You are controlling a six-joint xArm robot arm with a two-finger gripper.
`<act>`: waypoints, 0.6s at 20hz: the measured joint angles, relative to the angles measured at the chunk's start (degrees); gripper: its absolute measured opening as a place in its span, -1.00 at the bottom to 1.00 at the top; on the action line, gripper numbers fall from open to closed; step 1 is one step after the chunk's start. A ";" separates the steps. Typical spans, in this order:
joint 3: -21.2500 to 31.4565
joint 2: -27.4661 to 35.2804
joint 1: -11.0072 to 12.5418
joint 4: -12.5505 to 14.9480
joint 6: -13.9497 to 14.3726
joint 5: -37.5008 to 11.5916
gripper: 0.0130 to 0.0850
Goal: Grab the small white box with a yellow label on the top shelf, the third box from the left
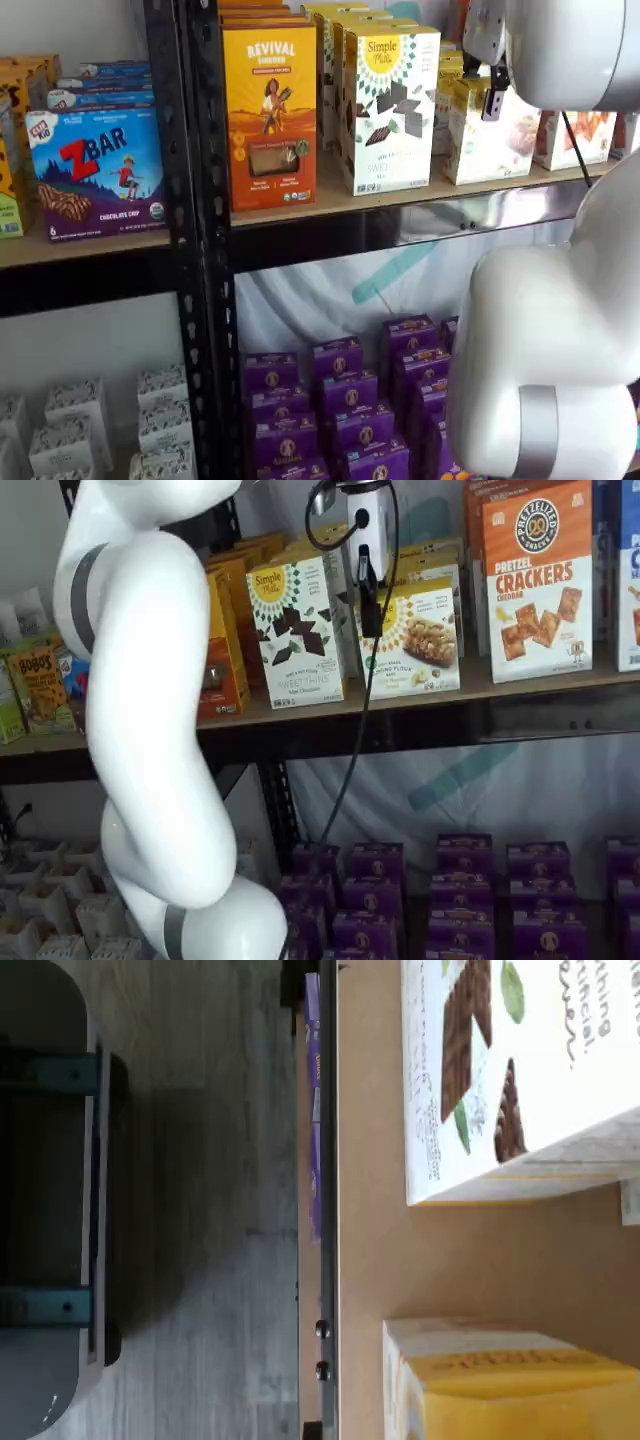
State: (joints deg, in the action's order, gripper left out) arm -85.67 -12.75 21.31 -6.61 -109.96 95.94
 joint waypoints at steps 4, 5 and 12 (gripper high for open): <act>0.82 -0.57 0.37 -0.76 -0.28 -0.87 0.22; 0.95 -0.65 0.44 -0.91 -0.34 -1.02 0.11; 1.28 -0.86 0.90 -1.65 -0.71 -1.54 0.00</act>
State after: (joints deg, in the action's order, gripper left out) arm -84.38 -13.60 22.21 -8.27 -110.67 94.41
